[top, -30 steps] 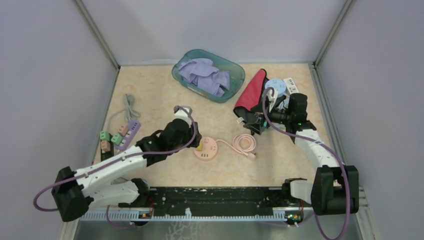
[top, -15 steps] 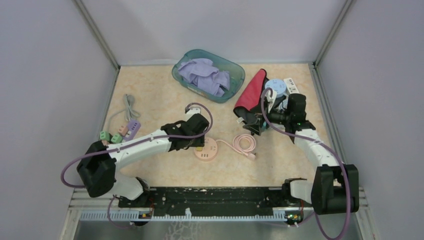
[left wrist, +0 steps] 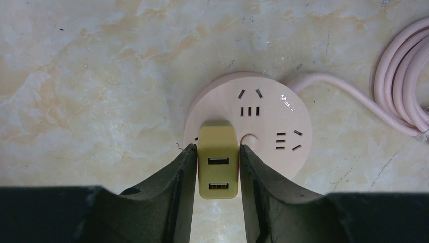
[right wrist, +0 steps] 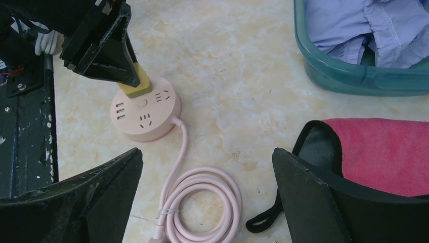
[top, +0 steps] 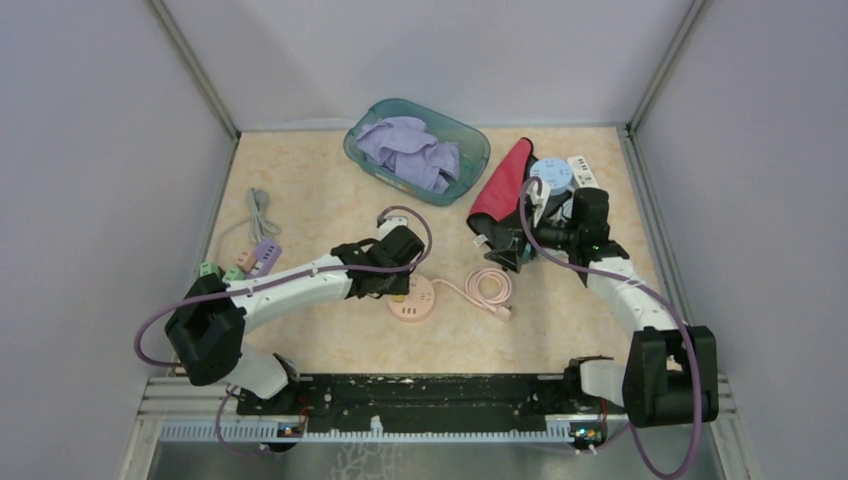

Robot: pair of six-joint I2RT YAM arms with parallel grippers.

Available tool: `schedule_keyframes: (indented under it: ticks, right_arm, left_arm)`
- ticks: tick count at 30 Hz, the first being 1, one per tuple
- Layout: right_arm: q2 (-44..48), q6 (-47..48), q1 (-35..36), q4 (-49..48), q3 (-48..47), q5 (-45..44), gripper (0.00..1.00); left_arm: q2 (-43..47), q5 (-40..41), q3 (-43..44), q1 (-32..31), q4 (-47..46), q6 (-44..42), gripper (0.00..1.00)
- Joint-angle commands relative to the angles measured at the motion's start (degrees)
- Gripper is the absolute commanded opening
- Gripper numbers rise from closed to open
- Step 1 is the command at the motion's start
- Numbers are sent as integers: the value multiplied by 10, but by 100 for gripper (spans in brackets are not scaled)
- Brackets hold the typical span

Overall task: Pull the plug off the socket
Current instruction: Remove the plug from the socket.

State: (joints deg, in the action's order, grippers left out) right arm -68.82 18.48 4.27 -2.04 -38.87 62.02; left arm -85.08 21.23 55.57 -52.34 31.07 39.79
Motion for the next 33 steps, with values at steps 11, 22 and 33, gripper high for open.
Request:
schedule_keyframes:
  ticks: [11,22,33]
  right_arm:
    - [-25,-53,49,-70,1,26,99]
    - [-116,-270,148,-192,5,-51,99]
    - [-175,-246,230,-113,-35,-154,99]
  left_arm:
    - [0,-26,16,1,-2,-41,2]
    - [158,1,-158,-27,-346,-227,0]
    - [201,-61,-248,-69,-542,-347,0]
